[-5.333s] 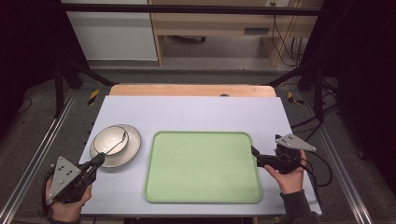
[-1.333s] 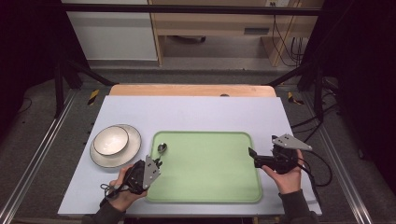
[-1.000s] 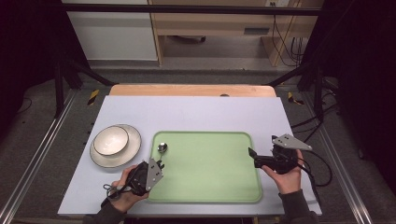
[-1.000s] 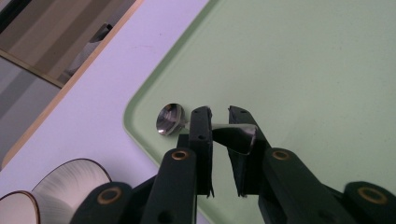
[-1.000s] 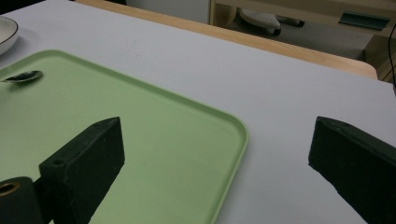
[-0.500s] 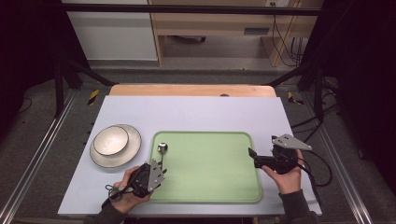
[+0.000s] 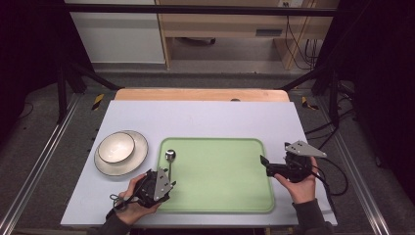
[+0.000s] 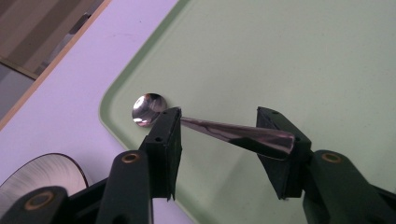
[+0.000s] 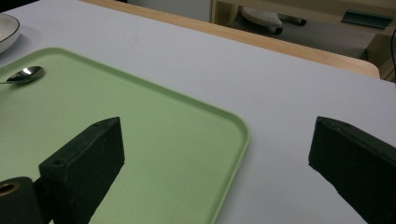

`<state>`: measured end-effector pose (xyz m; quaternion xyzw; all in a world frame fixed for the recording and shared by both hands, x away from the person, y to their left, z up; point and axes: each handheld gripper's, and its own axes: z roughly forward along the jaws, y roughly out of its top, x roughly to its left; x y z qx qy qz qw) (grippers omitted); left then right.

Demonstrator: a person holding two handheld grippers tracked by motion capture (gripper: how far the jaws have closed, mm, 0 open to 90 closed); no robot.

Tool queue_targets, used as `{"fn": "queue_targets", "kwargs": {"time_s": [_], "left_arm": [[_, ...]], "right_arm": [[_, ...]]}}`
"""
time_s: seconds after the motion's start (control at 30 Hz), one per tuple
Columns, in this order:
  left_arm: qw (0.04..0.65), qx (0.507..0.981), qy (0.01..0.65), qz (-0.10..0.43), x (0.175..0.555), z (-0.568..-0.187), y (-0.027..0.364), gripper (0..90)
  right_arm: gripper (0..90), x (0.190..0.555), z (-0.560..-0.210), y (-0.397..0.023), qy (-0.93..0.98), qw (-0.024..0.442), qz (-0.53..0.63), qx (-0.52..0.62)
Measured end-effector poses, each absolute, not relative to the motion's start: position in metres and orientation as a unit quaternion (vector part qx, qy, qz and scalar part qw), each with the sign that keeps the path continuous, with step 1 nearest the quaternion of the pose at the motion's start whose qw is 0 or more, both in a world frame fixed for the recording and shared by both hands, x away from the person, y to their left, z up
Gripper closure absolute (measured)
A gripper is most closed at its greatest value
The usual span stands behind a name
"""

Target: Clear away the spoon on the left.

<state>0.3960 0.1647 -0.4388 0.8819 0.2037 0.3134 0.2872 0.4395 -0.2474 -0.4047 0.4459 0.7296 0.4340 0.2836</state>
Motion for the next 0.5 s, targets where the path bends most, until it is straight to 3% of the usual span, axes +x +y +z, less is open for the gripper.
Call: {"fn": "queue_targets", "kwargs": {"time_s": [0.5], "left_arm": [[0.277,0.89,0.205,0.298,0.3973,-0.443,0.1643,33.6]], "right_arm": [[3.7,0.44,-0.4054,-0.2467,0.733,0.281,0.432,0.444]]}}
